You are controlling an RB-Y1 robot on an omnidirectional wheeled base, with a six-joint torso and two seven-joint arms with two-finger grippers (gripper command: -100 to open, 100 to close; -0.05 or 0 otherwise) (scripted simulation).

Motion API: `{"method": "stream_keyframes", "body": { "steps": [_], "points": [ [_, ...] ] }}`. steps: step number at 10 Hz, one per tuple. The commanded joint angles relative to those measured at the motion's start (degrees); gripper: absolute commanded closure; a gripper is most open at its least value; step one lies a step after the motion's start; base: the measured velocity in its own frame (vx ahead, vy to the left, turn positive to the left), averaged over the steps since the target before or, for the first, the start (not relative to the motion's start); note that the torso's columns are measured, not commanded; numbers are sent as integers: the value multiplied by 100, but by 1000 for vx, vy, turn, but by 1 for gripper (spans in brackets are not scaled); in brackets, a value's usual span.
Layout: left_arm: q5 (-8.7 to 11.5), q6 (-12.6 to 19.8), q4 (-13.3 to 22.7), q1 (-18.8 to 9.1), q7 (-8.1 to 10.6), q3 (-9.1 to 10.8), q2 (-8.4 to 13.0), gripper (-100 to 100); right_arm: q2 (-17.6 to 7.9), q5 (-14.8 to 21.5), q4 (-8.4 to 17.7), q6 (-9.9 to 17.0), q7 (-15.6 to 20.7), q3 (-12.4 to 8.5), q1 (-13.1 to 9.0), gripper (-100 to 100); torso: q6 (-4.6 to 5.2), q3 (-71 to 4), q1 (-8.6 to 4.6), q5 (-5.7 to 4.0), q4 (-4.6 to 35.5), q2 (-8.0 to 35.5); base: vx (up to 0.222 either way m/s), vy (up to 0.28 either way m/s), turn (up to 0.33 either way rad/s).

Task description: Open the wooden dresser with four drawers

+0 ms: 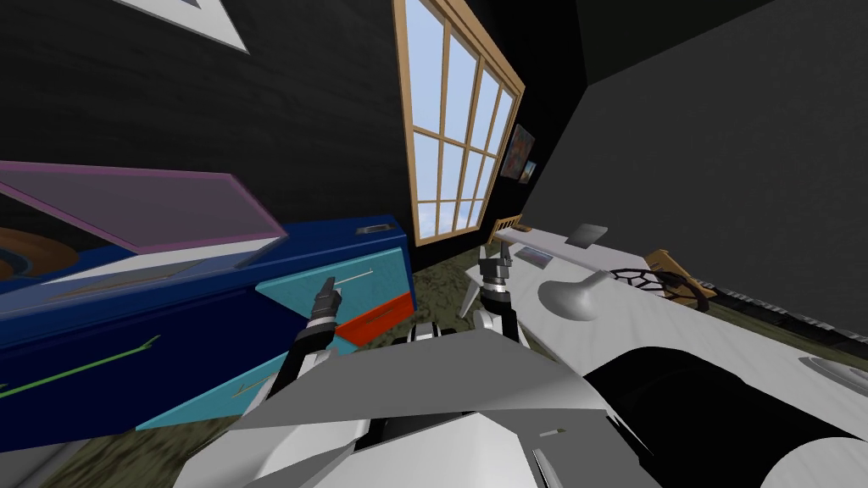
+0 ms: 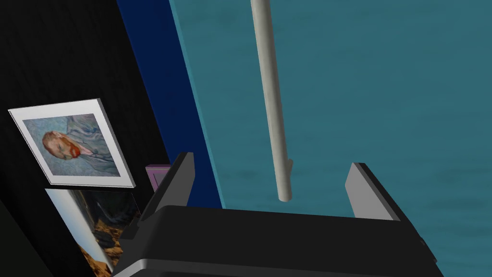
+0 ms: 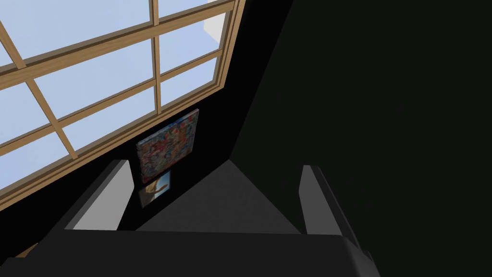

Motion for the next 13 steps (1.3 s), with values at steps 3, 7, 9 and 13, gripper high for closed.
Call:
{"method": "stream_keyframes", "body": {
  "steps": [3,7,9,13],
  "points": [
    [31,42,-197,59,-1,1,-640,-100,-1,0,0,0,0,-1,0,0,0,3,20,6,2,5,2,-7,0],
    [35,40,-230,71,-3,0,-1017,-100,-1,0,0,0,0,-1,0,0,0,0,5,1,1,1,0,0,0],
    [72,251,-499,137,-13,31,-1034,-100,-1,0,0,0,0,-1,1,0,0,-9,13,3,-3,-17,85,26,-18],
    [68,173,-464,171,-2,-10,-1031,100,-1,0,0,0,0,-1,-1,0,-2,18,-5,-8,14,29,-35,-15,6]
  ]
}}
